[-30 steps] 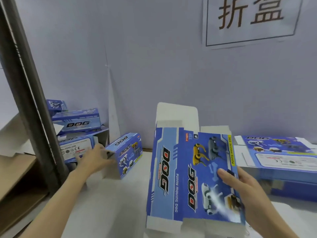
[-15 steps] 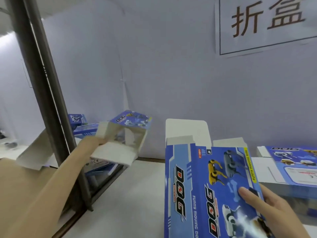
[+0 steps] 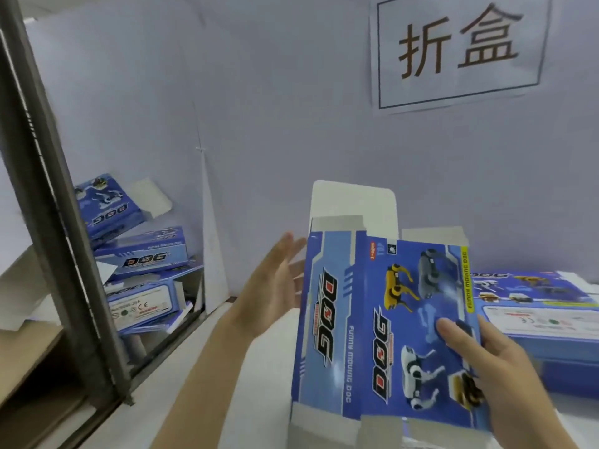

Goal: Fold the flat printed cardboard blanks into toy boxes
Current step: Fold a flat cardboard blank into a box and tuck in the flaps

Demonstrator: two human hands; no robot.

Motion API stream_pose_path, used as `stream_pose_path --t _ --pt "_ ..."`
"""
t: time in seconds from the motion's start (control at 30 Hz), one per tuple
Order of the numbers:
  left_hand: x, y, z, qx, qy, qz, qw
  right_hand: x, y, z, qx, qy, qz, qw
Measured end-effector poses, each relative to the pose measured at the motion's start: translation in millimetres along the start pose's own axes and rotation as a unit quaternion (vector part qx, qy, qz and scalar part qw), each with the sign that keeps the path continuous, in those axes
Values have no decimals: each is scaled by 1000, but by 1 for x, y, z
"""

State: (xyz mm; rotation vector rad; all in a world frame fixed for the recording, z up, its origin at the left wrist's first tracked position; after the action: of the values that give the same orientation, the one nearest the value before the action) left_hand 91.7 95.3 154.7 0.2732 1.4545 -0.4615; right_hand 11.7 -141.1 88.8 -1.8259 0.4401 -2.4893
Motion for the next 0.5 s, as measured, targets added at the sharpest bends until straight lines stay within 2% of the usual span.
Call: stream_pose_path --t 0.03,0.1,0.27,0.37,0.43,0.5 --pt "5 -14 -6 8 -14 55 998 2 4 2 -7 12 -10 1000" --pt "16 -38 -16 -33 -24 123 992 8 9 2 -23 42 -28 998" --pt "43 -59 -13 -147 -22 112 983 15 11 0 -23 81 -57 995" --pt "48 -60 -10 -220 -61 125 965 15 17 0 -46 95 -48 993" --pt "50 -60 -8 -240 -68 105 963 18 21 1 -54 108 -40 992" --pt "53 -60 -7 -225 -50 87 969 21 27 2 -48 110 -49 992"
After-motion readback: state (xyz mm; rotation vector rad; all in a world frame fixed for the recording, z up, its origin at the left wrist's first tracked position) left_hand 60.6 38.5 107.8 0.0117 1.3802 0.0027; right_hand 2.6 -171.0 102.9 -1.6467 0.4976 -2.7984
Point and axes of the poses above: each hand's wrist, its own z-axis towards the middle knuckle, its own y-axis out of the back of the hand, x = y × z, the point moved 3 cm from there along z, towards the middle knuckle, and after that the axes turned 5 degrees about y, right-handed, at the moved point
